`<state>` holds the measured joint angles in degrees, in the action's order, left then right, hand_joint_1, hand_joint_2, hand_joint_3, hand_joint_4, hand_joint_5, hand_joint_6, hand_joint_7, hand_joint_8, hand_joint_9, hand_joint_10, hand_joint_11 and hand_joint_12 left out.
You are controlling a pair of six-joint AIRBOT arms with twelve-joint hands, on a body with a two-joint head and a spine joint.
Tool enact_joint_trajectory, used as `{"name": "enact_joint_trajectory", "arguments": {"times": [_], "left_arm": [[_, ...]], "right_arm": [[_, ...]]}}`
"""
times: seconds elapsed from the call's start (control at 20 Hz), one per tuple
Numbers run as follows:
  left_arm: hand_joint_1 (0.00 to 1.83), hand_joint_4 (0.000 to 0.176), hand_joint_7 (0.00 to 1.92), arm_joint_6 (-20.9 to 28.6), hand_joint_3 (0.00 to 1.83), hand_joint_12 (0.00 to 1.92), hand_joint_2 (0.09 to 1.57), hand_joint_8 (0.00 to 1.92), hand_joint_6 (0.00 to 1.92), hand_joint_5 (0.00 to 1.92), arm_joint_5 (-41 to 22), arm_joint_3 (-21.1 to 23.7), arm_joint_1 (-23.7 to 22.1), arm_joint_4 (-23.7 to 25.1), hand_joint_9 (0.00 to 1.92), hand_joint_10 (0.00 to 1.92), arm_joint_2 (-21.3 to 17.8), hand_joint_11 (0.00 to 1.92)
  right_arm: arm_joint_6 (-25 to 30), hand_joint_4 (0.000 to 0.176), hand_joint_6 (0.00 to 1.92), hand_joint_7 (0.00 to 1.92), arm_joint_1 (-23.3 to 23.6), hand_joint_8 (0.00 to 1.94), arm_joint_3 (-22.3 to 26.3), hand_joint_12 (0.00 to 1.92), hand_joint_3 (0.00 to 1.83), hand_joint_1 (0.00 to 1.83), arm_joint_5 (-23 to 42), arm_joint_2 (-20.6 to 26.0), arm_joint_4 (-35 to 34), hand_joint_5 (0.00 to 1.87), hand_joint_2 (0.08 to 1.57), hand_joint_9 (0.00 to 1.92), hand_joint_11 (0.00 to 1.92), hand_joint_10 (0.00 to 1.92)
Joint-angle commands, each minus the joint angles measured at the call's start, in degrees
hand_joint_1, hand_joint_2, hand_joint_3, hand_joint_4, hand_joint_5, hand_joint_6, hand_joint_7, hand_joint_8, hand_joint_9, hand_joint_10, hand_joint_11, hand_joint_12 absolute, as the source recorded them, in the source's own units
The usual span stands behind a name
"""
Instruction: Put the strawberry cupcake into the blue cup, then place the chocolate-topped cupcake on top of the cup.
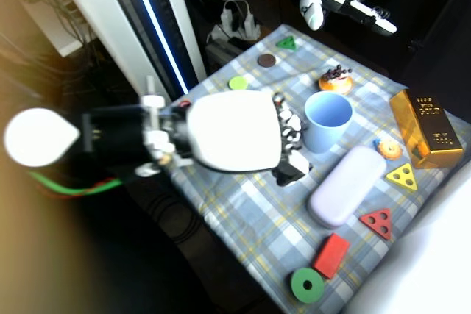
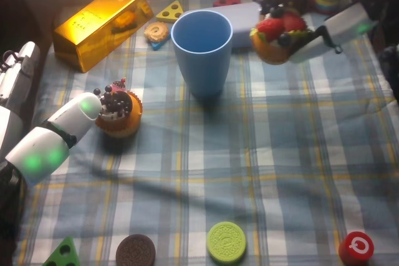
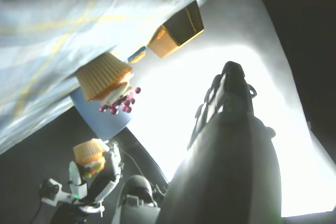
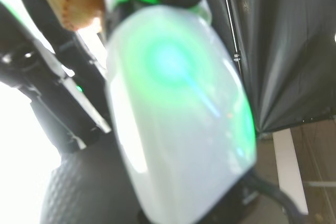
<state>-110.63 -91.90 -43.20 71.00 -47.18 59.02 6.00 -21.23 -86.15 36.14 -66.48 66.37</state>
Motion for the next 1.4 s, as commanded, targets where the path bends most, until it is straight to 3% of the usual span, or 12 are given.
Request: {"name": "enact_joint_trajectory", "arguments": {"times": [0.0,0.15,0.3,0.45,0.5,0.6,0.75,0.85,0.9,0.95,1.25,1.35], "left_arm": [[0.00,0.067,0.02,0.4,0.00,0.00,0.96,0.01,0.00,0.01,-5.9,-0.4,-0.1,2.8,0.00,0.00,-0.1,0.00],[0.00,0.071,0.02,0.4,0.00,0.00,0.96,0.01,0.00,0.01,-5.4,-0.5,-0.1,3.0,0.00,0.00,-0.1,0.00],[0.00,0.072,0.04,0.4,0.00,0.00,0.96,0.01,0.01,0.02,-5.4,-0.6,-0.2,3.0,0.00,0.00,-0.1,0.00],[0.00,0.055,0.05,0.3,0.00,0.00,0.97,0.01,0.01,0.03,-5.5,-0.5,-0.1,3.0,0.01,0.00,-0.2,0.00],[0.00,0.053,0.06,0.3,0.00,0.00,0.95,0.01,0.01,0.03,-5.5,-0.5,-0.1,3.0,0.00,0.00,-0.2,0.00],[0.00,0.060,0.05,0.4,0.00,0.00,0.95,0.00,0.00,0.02,-5.1,-0.7,-0.2,3.0,0.00,0.00,-0.2,0.00],[0.00,0.053,0.07,0.4,0.00,0.00,0.94,0.01,0.01,0.04,-5.4,-0.6,-0.2,3.0,0.00,0.00,-0.3,0.00],[0.00,0.053,0.07,0.4,0.00,0.00,0.95,0.01,0.01,0.04,-5.3,-0.5,-0.1,3.0,0.00,0.00,-0.3,0.00],[0.00,0.050,0.07,0.4,0.00,0.00,0.95,0.01,0.01,0.04,-5.4,-0.4,-0.1,3.0,0.01,0.00,-0.4,0.00],[0.00,0.049,0.07,0.4,0.00,0.00,0.95,0.01,0.01,0.04,-5.4,-0.3,-0.1,2.9,0.01,0.00,-0.4,0.00],[0.00,0.052,0.05,0.3,0.01,0.00,0.97,0.00,0.00,0.02,-5.2,-0.2,-0.2,2.9,0.00,0.00,-0.5,0.00],[0.00,0.068,0.05,0.4,0.00,0.00,0.95,0.01,0.00,0.02,-5.0,-0.2,-0.1,2.8,0.00,0.00,-0.4,0.00]], "right_arm": [[0.3,0.000,1.12,1.17,1.8,0.00,-0.8,0.88,0.00,1.07,3.2,-0.4,-4.1,0.89,1.16,1.29,0.94,0.01],[0.3,0.000,1.19,1.22,2.8,0.01,-3.0,0.98,0.00,1.03,3.3,-2.9,-4.2,0.84,1.19,1.35,1.01,0.02],[0.3,0.000,0.16,1.24,3.4,0.01,-4.4,1.15,0.00,0.66,3.3,-4.6,-4.2,0.98,1.11,1.37,0.94,0.04],[0.3,0.000,0.05,1.32,4.0,0.06,-5.5,1.59,0.00,0.71,3.5,-6.2,-4.5,1.07,1.06,1.06,0.88,1.03],[0.3,0.000,0.00,1.03,4.1,0.99,-5.7,1.76,0.00,0.64,3.5,-6.4,-4.5,1.09,1.02,0.99,0.92,1.51],[0.3,0.000,0.01,1.09,4.2,0.57,-5.7,1.37,0.00,0.64,3.6,-6.4,-4.3,1.07,0.97,1.02,0.82,0.93],[0.3,0.000,0.00,1.20,4.3,0.37,-5.3,1.58,0.00,0.73,3.6,-6.4,-4.0,1.08,1.06,1.05,0.89,1.12],[0.5,0.000,0.00,1.00,4.3,1.19,-4.8,1.88,0.00,0.79,3.5,-6.4,-3.4,1.09,1.10,1.01,0.99,1.66],[1.1,0.000,0.00,0.96,4.3,0.99,-4.8,1.73,0.00,0.78,3.4,-6.4,-2.6,1.07,1.15,0.95,0.86,1.40],[2.2,0.017,0.95,1.06,4.3,0.66,-4.8,1.68,0.03,0.96,3.2,-6.4,-1.4,0.90,1.16,1.00,0.83,1.17],[4.4,0.000,0.08,1.23,4.3,0.04,-3.7,1.07,0.00,0.74,3.0,-6.0,1.4,1.04,1.11,1.23,1.00,0.36],[4.4,0.000,1.10,1.24,4.4,0.01,-2.4,1.04,0.00,1.06,2.4,-4.5,2.4,0.88,1.17,1.29,0.96,0.17]]}}
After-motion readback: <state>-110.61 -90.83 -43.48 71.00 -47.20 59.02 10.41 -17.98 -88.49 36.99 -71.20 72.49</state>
